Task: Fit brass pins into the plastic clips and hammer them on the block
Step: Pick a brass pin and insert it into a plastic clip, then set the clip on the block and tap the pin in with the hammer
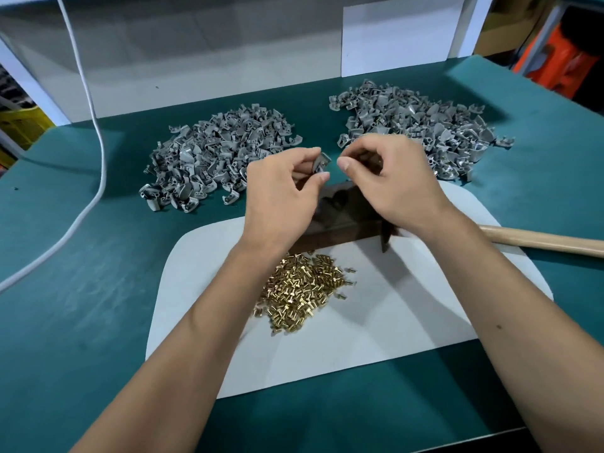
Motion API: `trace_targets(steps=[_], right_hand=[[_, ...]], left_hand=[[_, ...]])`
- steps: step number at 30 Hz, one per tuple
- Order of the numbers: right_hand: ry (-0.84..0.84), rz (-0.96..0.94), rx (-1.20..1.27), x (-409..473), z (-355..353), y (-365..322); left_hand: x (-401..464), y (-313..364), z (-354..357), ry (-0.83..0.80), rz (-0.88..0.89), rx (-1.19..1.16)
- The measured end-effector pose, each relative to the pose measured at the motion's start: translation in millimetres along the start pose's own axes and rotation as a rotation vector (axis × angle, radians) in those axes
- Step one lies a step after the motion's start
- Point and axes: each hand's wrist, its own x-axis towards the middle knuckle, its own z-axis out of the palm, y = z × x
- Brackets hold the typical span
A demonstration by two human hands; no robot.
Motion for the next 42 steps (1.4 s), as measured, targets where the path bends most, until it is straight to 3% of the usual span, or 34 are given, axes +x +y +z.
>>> trace_targets(steps=[5, 12, 14, 19, 23, 28, 34, 40, 42], right_hand=[[-0.223, 0.174, -0.224, 11.4, -28.0, 20.4], [-0.641, 0.291, -0.459, 0.7, -62.1, 28.1], [-0.686, 0.283, -0.495, -2.8, -60.5, 28.4], [-0.682, 0.224, -0.537, -4.2, -62.2, 31.5], [-0.493, 0.282, -0.247, 0.6, -72.0, 28.3], [-0.221, 0.133, -0.072, 4.4, -55.5, 3.5], [-0.295, 0.06, -0.188, -2.1, -28.0, -17.5], [-0.135, -0.036, -0.123, -6.0, -29.2, -21.9], [-0.237, -0.016, -0.207, -11.1, -21.7, -18.8]], left_hand=[[-3.6, -6.3, -6.4, -0.087, 0.106, 0.202], [-6.6, -22.3, -11.2, -0.149, 0.004, 0.037], [-9.2, -24.7, -12.5, -0.175, -0.011, 0.004], [-11.9, -25.8, -14.6, -0.214, -0.043, -0.066], [-14.4, -25.1, -14.0, -0.184, -0.097, -0.136], [-14.6, -27.2, -8.1, -0.163, -0.155, -0.18], [-15.5, -30.7, -8.2, -0.171, -0.207, -0.281], [-14.2, -27.9, -8.3, -0.172, -0.263, -0.341], [-14.4, -27.4, -8.8, -0.175, -0.286, -0.365]])
